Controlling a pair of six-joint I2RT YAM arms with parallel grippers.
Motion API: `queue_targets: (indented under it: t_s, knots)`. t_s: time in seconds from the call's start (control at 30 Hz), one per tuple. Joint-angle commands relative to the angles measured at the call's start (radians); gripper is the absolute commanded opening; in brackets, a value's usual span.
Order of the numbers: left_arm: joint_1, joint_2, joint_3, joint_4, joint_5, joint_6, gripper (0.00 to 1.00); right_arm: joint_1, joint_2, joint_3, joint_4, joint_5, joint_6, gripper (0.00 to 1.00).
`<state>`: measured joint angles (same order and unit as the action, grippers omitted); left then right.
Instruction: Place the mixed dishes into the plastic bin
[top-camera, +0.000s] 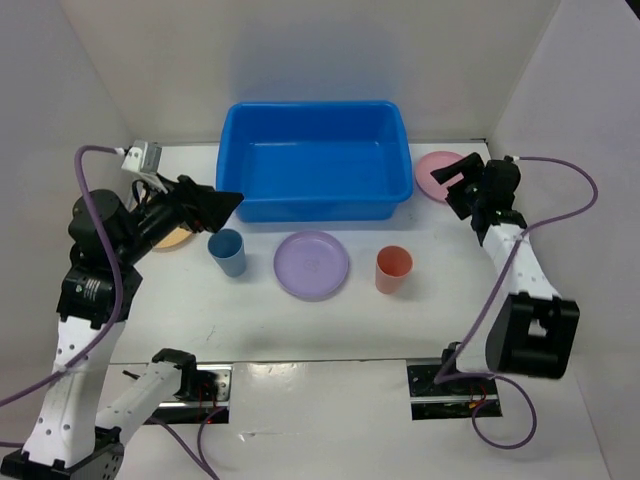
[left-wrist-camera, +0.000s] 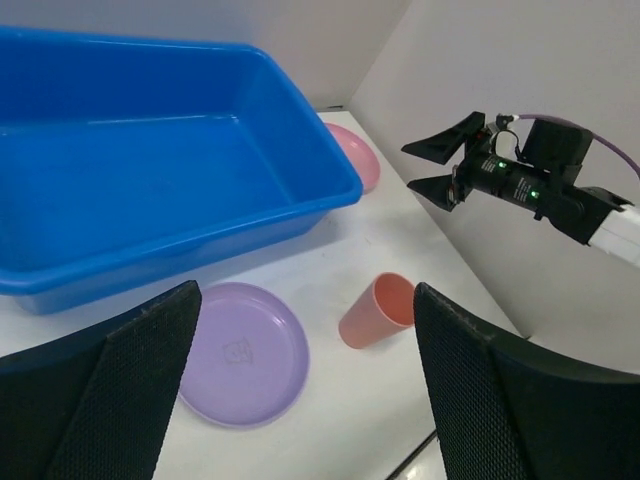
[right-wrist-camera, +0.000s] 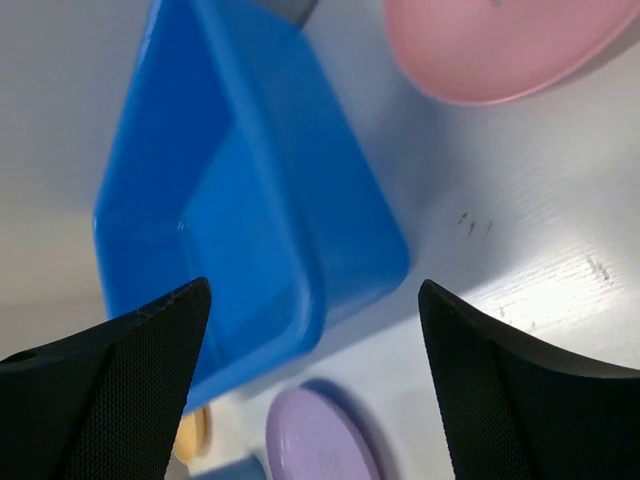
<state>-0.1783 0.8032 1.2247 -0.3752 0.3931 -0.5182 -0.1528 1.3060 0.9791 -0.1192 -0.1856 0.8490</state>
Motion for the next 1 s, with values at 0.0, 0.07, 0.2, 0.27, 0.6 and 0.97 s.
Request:
queue_targets:
  t_s: [0.0,0.07,0.2,0.27,0.6,0.97]
  knots:
    - [0.007,0.071,0.058,0.03,-0.023,0.052,0.93,-0.062,0.099,0.053,0.147,-0.011,0.097,0.88]
    - [0.007,0.109,0.07,0.039,-0.023,0.052,0.99,-0.103,0.177,0.053,0.182,-0.011,0.136,0.86]
    - [0.016,0.174,0.094,0.077,-0.004,0.061,1.0,-0.113,0.327,0.11,0.233,-0.028,0.188,0.86]
    - [0.025,0.226,0.105,0.078,0.024,0.07,1.0,-0.113,0.408,0.133,0.233,-0.015,0.197,0.87]
    - [0.154,0.352,0.093,0.122,0.165,0.046,1.0,-0.113,0.618,0.148,0.338,0.038,0.297,0.84]
    - [0.232,0.403,0.114,0.111,0.187,0.046,1.0,-0.113,0.687,0.136,0.374,0.173,0.482,0.73]
